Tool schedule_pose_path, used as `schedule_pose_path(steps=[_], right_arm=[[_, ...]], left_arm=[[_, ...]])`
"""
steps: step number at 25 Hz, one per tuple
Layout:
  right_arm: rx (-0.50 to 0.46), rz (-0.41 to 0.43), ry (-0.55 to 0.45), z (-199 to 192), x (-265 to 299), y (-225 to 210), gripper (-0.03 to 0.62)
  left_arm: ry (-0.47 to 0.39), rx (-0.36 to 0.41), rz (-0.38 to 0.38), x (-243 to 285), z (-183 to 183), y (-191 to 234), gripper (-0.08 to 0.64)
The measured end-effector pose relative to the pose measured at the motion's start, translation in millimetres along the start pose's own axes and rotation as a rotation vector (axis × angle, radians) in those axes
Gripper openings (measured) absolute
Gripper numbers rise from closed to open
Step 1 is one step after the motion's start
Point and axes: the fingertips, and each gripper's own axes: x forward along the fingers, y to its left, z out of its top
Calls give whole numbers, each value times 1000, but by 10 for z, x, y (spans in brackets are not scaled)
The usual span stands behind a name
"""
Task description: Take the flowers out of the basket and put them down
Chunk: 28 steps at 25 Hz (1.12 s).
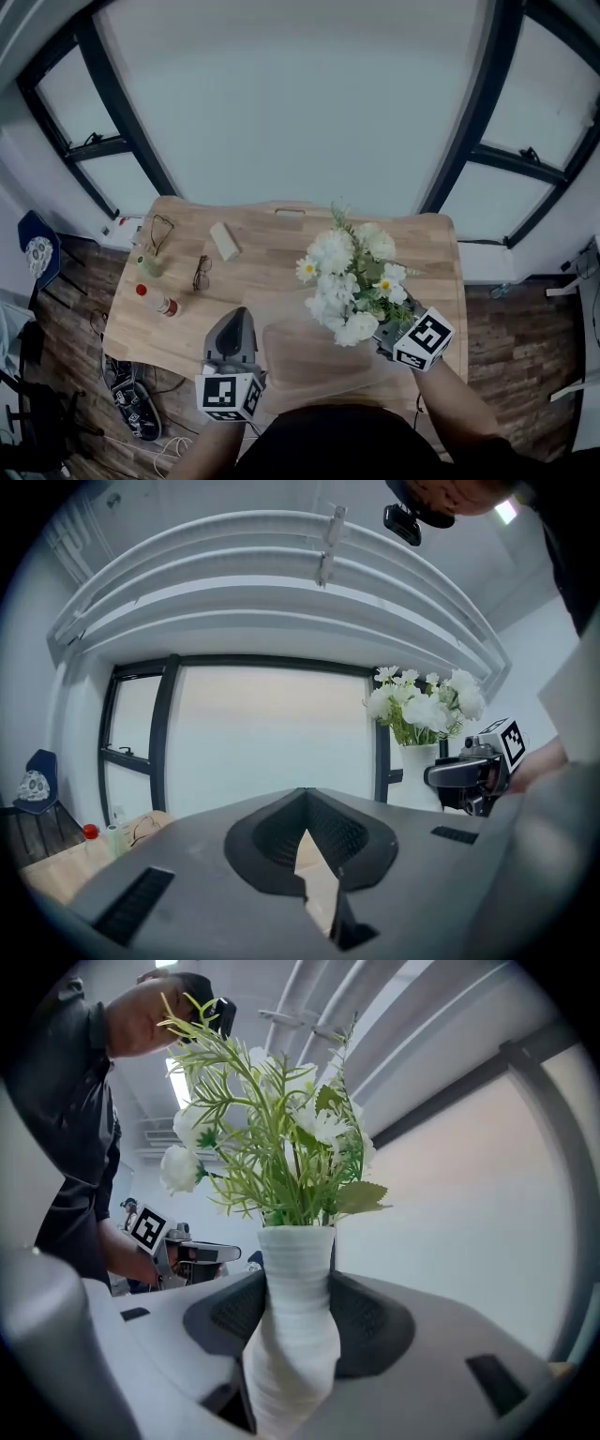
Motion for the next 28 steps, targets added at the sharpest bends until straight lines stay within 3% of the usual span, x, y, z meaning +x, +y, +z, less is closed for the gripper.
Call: schedule_pose_path(steps=[9,14,28], right_arm=[[-7,-114,-38,207,-416,-300,233],[-5,-176,-61,265,-953,-549,233],[1,-345,-47,186,-1162,-647,232]], left_arm=[[-7,4,-90,278,44,-328,5],[0,12,-135,436,62,-818,4],[19,10,-273,705,-54,-868,5]])
